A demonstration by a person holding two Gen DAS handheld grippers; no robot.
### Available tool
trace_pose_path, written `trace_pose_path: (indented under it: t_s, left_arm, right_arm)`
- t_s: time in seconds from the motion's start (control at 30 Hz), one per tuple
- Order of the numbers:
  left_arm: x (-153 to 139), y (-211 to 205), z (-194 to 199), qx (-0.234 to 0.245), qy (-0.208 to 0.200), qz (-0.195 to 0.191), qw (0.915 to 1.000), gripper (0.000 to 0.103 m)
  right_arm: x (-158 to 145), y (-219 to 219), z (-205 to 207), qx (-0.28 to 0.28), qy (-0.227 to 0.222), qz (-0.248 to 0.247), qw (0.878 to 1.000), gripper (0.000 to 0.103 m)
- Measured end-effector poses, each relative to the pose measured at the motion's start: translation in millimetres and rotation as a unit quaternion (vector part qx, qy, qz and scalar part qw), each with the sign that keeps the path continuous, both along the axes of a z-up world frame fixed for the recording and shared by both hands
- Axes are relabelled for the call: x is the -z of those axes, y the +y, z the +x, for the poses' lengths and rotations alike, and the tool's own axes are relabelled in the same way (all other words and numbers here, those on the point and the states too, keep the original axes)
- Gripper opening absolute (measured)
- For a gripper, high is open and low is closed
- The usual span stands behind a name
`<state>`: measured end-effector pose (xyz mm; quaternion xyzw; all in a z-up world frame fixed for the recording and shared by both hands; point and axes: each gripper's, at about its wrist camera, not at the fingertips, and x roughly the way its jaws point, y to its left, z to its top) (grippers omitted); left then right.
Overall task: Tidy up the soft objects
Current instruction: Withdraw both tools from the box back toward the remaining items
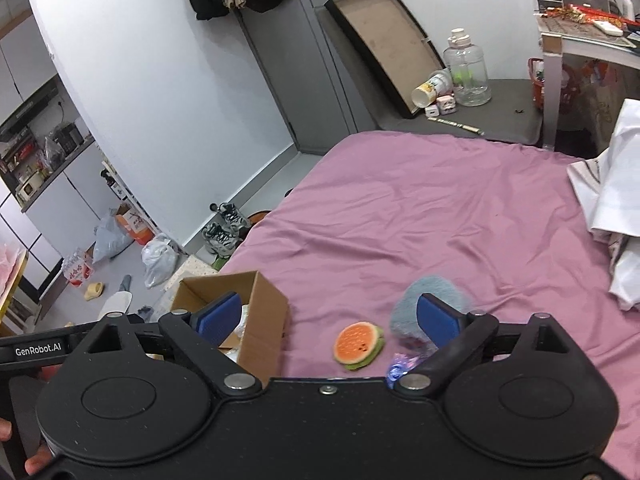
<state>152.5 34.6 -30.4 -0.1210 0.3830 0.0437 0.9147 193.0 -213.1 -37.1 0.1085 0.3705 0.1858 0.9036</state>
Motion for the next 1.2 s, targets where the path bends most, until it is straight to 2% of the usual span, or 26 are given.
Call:
trace_pose_path:
  t_s: [0.2,0.37,0.5,0.73,0.8,0.97,1.1,1.2]
  left_arm:
    - [-1,-24,5,0.011,0.011,-0.002,0.9999,0.103]
    - [7,-39,6,0.012,0.022,0.012,0.9996,0.103]
    - [20,-53,10,0.024,0.036,0.013,0.999,0.103]
    - [53,-64,15,0.013,0.056,0.001,0.9984,0.1]
    - [63,-71,17,0.014,0.062,0.006,0.998,0.092]
    - [90,-85,25,0.021,0.088,0.01,0.9959,0.08]
    - [113,-91,31,0.014,0.104,0.012,0.9944,0.068]
    - [129,-92,35,-0.001,0.111,0.014,0.9937,0.063]
  right_arm:
    - [-2,-31,4,0.028,-0.007,0.006,1.0,0.097]
    - [14,-52,5,0.049,0.004,0.03,0.998,0.097]
    - [33,-60,7,0.057,0.023,0.039,0.997,0.097]
    - [64,-73,15,0.067,0.07,0.051,0.994,0.095]
    - [72,-73,17,0.065,0.086,0.058,0.992,0.094]
    - [83,-76,22,0.061,0.104,0.063,0.991,0.091]
    - [97,-76,25,0.062,0.126,0.063,0.988,0.089]
    - [108,-71,28,0.065,0.14,0.06,0.986,0.087]
